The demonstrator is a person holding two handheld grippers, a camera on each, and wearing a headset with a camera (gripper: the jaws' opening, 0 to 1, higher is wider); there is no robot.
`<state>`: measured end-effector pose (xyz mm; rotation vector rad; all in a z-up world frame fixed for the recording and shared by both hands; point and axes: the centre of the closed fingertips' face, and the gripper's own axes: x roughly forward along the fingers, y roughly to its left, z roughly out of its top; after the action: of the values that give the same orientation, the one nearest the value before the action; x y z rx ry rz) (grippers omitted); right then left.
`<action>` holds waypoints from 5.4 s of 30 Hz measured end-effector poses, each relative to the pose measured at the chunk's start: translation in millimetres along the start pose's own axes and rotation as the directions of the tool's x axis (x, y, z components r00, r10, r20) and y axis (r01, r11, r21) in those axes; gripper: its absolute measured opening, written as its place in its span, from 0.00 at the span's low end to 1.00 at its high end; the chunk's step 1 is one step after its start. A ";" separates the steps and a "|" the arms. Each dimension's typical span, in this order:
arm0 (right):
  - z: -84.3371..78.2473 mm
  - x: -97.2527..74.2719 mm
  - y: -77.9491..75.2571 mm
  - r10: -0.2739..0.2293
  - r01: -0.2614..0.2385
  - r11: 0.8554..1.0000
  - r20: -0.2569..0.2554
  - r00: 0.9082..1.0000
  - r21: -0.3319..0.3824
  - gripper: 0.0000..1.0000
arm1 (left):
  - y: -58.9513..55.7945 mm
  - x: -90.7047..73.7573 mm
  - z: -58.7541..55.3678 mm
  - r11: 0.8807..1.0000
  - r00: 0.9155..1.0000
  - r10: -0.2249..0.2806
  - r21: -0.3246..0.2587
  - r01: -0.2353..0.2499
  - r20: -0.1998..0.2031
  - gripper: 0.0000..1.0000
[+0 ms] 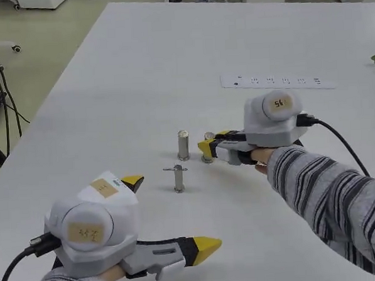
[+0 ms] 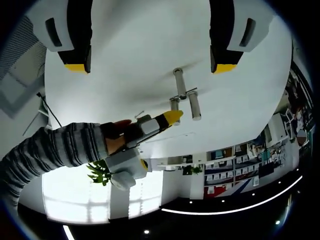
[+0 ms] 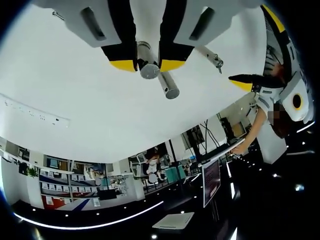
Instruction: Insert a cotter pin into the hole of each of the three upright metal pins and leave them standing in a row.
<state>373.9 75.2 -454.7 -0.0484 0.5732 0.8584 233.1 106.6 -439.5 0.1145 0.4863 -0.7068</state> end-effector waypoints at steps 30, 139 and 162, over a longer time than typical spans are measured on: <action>-14.5 -42.0 24.5 0.037 -0.047 0.978 -0.055 0.998 -0.204 0.08 | -9.9 -6.6 3.6 0.999 1.000 -0.019 0.027 0.020 -0.005 0.99; -60.7 -100.9 -64.6 -0.062 -0.130 0.894 -0.405 0.912 -0.428 0.17 | -18.9 -14.9 -2.0 0.999 1.000 0.027 0.022 -0.027 0.001 0.94; -72.9 -84.8 -80.0 -0.059 -0.204 0.886 -0.538 0.841 -0.416 0.09 | -19.2 -14.9 -4.7 1.000 1.000 0.013 0.004 -0.013 -0.009 0.90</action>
<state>355.2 -56.5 -489.3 -0.7328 0.8924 1.0506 209.1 102.1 -435.5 0.1248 0.4925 -0.6952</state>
